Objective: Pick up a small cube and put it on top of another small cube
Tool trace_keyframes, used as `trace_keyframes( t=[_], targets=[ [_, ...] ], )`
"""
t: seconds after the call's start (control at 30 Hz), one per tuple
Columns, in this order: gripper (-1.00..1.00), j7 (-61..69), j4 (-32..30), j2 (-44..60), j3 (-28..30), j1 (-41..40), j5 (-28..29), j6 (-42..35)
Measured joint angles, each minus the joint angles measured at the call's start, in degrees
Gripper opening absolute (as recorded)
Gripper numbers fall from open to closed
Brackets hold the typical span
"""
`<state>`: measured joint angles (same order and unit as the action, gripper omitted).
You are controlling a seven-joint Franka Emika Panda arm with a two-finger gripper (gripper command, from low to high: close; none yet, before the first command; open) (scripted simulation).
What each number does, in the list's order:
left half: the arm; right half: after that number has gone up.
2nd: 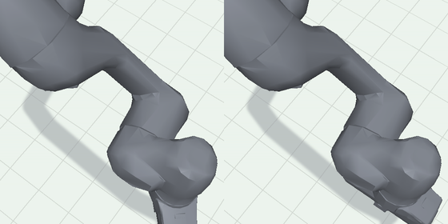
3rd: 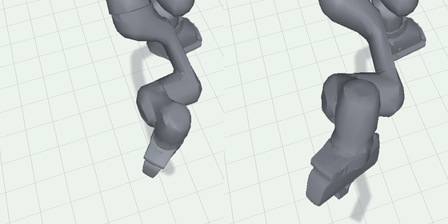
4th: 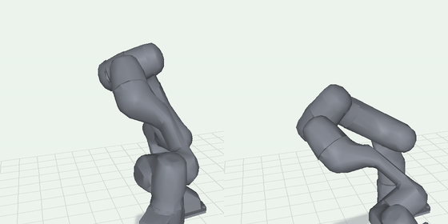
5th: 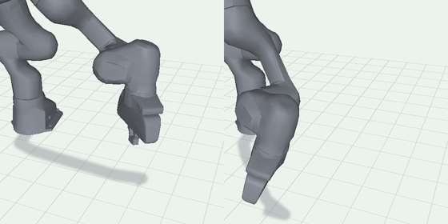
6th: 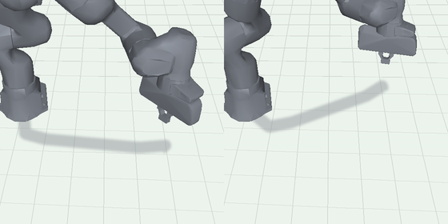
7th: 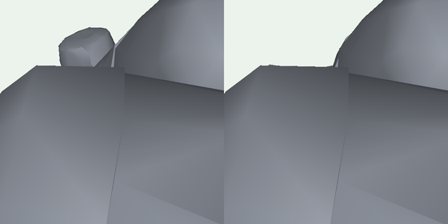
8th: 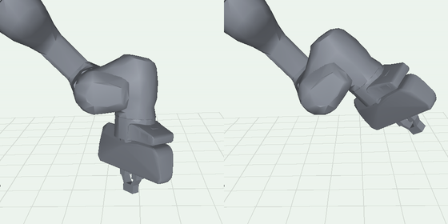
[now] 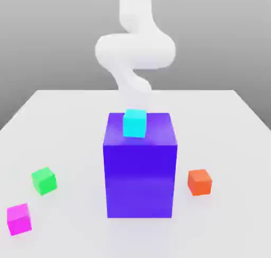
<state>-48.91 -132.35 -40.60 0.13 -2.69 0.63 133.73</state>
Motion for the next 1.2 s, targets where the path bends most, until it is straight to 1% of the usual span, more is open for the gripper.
trace_keyframes(
  t=[0.27, 0.53, 0.7, 0.87, 1.03, 1.07, 1.2],
  targets=[
    [0.0, -9.9, -1.8, 17.0, 1.6, -7.8, 2.0, 6.3],
    [0.0, -18.4, -3.7, 33.6, 5.6, -13.5, 2.2, 12.5],
    [0.0, -21.8, -4.8, 44.0, 7.4, -18.5, -0.3, 16.4],
    [0.0, -23.6, -5.9, 54.5, 8.6, -21.6, -5.0, 20.2],
    [0.0, -22.1, -4.5, 64.9, 6.4, -24.5, -8.9, 27.2],
    [-1.0, -21.8, -4.2, 66.6, 5.9, -24.9, -9.3, 28.5],
    [-1.0, -21.8, -4.2, 66.6, 5.9, -24.9, -9.3, 28.6]
  ],
)
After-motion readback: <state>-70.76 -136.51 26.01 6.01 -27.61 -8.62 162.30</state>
